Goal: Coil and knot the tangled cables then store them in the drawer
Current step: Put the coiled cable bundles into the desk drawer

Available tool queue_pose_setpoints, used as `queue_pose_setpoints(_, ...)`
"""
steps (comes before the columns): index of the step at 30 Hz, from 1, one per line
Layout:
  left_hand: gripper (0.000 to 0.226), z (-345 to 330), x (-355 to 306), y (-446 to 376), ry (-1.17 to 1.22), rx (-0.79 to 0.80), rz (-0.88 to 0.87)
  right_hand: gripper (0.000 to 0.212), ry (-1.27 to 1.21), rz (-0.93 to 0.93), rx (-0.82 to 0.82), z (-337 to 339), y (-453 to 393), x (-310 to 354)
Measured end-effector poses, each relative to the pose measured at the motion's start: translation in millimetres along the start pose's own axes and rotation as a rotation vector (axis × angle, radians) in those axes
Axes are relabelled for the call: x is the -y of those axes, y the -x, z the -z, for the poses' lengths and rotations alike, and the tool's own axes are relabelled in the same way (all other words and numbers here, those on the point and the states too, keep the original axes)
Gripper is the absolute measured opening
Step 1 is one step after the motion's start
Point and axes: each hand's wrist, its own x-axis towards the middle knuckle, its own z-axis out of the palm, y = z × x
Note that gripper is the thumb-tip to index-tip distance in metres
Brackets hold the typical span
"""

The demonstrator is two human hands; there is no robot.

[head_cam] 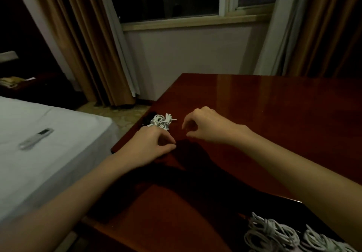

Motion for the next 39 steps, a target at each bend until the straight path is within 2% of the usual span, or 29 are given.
queue_pose_setpoints(7, 0.031, 5, 43, -30, -0.193, -0.141, 0.194, 0.045, -0.016, -0.033, 0.034, -25, -52, -5)
queue_pose_setpoints(11, 0.039, 0, 50, -45, -0.278, -0.087, 0.219, 0.061, -0.019, -0.053, 0.113, -42, -68, -8)
queue_pose_setpoints(14, 0.035, -1, 51, -51, -0.294, -0.082, 0.240, 0.060, -0.004, -0.038, 0.154, -49, -74, -11)
queue_pose_setpoints(19, 0.041, -3, 59, -60, -0.194, -0.143, 0.290, 0.045, 0.050, -0.003, 0.080, -47, -73, -14)
queue_pose_setpoints(23, 0.032, -5, 54, -64, -0.178, -0.132, 0.276, 0.039, 0.113, 0.039, 0.037, -43, -66, -20)
queue_pose_setpoints(30, 0.013, -9, 53, -72, 0.025, -0.146, 0.196, 0.018, 0.133, 0.041, 0.023, -37, -52, -32)
queue_pose_setpoints(33, 0.016, -11, 47, -73, 0.071, -0.122, 0.139, 0.013, 0.100, 0.033, 0.022, -35, -45, -34)
queue_pose_setpoints(37, 0.030, -16, 42, -75, 0.235, -0.061, 0.156, 0.027, -0.006, -0.010, 0.017, -30, -36, -33)
queue_pose_setpoints(39, 0.037, -15, 41, -75, 0.292, -0.009, 0.164, 0.026, -0.010, -0.012, 0.023, -27, -30, -34)
